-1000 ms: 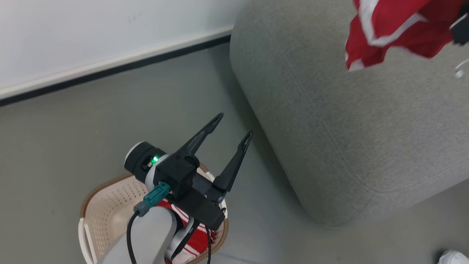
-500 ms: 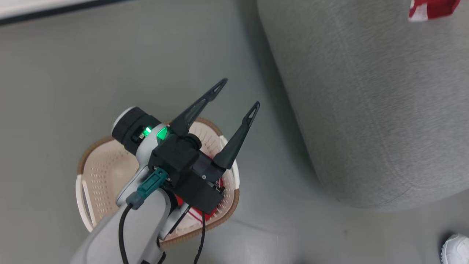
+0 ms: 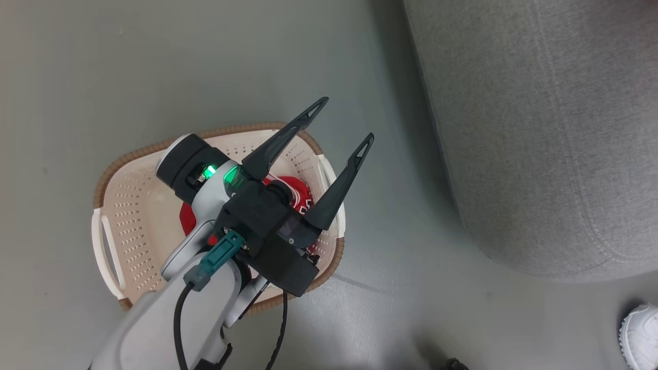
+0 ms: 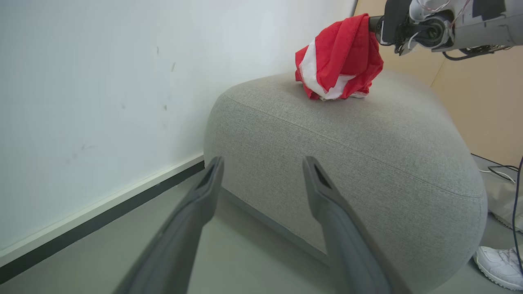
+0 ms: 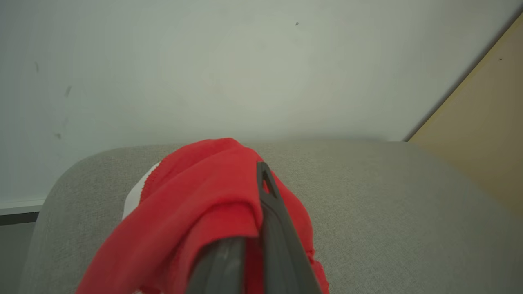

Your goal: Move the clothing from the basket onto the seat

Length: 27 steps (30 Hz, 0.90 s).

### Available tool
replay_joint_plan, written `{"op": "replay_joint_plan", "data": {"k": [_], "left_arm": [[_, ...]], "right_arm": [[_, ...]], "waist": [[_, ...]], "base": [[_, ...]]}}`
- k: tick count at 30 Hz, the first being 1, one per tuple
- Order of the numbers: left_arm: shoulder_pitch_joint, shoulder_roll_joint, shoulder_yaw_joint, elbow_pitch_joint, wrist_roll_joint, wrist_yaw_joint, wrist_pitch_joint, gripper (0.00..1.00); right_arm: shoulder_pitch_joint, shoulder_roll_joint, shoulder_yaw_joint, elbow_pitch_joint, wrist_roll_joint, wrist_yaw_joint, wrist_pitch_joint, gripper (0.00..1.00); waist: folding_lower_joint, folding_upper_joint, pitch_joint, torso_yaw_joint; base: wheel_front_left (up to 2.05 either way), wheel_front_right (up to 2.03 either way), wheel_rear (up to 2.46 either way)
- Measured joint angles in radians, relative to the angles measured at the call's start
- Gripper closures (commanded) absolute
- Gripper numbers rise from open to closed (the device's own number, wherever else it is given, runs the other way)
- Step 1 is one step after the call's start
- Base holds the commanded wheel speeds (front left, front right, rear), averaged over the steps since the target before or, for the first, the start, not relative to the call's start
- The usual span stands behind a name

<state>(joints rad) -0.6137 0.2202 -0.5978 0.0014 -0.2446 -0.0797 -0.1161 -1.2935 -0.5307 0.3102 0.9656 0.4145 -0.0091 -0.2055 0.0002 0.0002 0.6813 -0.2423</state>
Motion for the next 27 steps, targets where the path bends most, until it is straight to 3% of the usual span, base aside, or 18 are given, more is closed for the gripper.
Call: {"op": "replay_joint_plan", "data": {"k": [8,10,11,12,27], "left_arm": [[0.004,0.007,-0.001,0.024,0.000,0.000,-0.009,0.00],[0.004,0.006,-0.004,0.030,0.000,0.000,-0.011,0.00],[0.006,0.006,-0.004,0.036,0.000,0.000,-0.018,0.00],[0.008,0.006,-0.004,0.044,-0.001,0.000,-0.020,0.00],[0.132,0.014,0.045,0.139,-0.071,0.011,-0.099,0.00]], "right_arm": [[0.042,0.084,0.021,0.060,0.009,0.017,-0.023,0.97],[0.055,0.100,0.025,0.070,0.009,0.019,-0.028,0.63],[0.060,0.106,0.027,0.076,0.009,0.023,-0.031,0.22],[0.066,0.111,0.028,0.078,0.009,0.028,-0.035,0.00],[0.261,0.181,0.058,0.074,0.007,0.072,-0.047,0.00]], "waist": [[-0.0001,0.0000,0.016,0.006],[-0.0002,0.0000,0.010,0.006],[-0.0002,-0.0001,0.006,0.005],[-0.0002,0.0000,0.002,0.005],[-0.0003,-0.0002,-0.138,-0.013]], "base": [[0.00,0.00,0.00],[0.00,0.00,0.00],[0.00,0.00,0.00],[0.00,0.00,0.00],[0.00,0.00,0.00]]}}
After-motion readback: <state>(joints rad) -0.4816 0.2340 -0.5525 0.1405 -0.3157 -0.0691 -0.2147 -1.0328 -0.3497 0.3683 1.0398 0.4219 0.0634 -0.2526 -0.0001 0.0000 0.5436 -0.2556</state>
